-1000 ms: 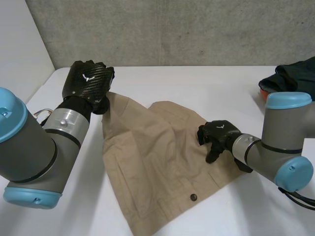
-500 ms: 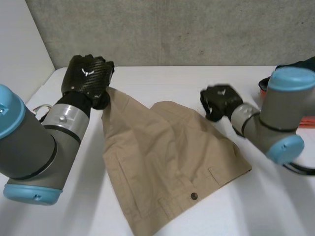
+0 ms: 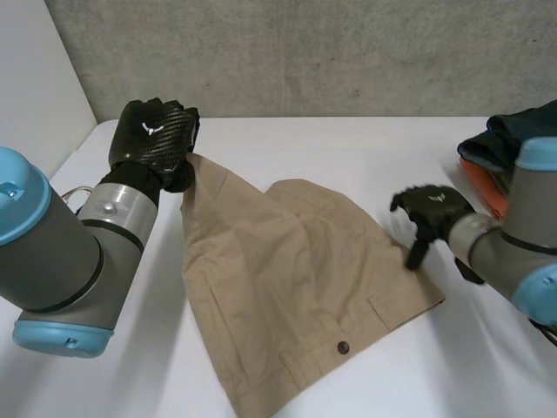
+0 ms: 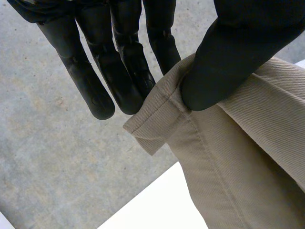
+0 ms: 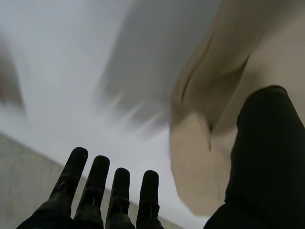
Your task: Fold the laundry.
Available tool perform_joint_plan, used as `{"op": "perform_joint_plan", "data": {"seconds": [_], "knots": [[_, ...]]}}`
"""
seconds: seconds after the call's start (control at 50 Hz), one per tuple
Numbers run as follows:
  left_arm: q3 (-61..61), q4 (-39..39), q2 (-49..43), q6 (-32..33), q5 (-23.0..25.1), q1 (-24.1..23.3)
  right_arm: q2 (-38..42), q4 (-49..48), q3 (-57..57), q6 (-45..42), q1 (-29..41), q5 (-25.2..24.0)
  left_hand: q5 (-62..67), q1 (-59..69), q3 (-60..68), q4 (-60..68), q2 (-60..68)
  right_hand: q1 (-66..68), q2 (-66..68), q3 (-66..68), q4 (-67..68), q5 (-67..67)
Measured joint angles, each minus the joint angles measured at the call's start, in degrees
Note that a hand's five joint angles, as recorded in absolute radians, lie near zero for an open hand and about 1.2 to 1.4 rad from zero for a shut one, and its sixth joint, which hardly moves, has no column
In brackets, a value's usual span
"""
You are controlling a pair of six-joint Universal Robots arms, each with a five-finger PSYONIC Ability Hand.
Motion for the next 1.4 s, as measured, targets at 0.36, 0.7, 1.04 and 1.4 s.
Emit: {"op": "perform_joint_plan", "data": {"seconds": [0.36, 0.7, 1.04, 1.4], "knots": [[-0.7, 0.2, -0.3, 0.0, 0.2, 0.0, 3.7, -4.3, 3.8, -0.9, -3.4, -9.0, 0.0, 0.0, 0.0, 0.0, 0.0, 33.1, 35.0, 36.1, 36.4, 34.6], [-0.7, 0.2, -0.4, 0.0, 0.1, 0.1, 5.1, -4.2, 0.3, -0.4, -2.7, -10.5, 0.0, 0.0, 0.0, 0.0, 0.0, 42.2, 46.0, 48.4, 49.0, 47.2], [0.7, 2.0, 0.3, -1.2, -1.4, 1.4, 12.7, -4.8, -26.9, 8.4, 1.2, -9.1, 0.0, 0.0, 0.0, 0.0, 0.0, 43.3, 46.0, 48.4, 49.0, 47.2], [-0.5, 2.3, 0.3, -1.9, -2.5, 0.9, 3.7, -4.2, -5.3, 17.3, -6.3, -37.5, 0.0, 0.0, 0.0, 0.0, 0.0, 43.4, 46.4, 48.4, 48.8, 47.1]]}}
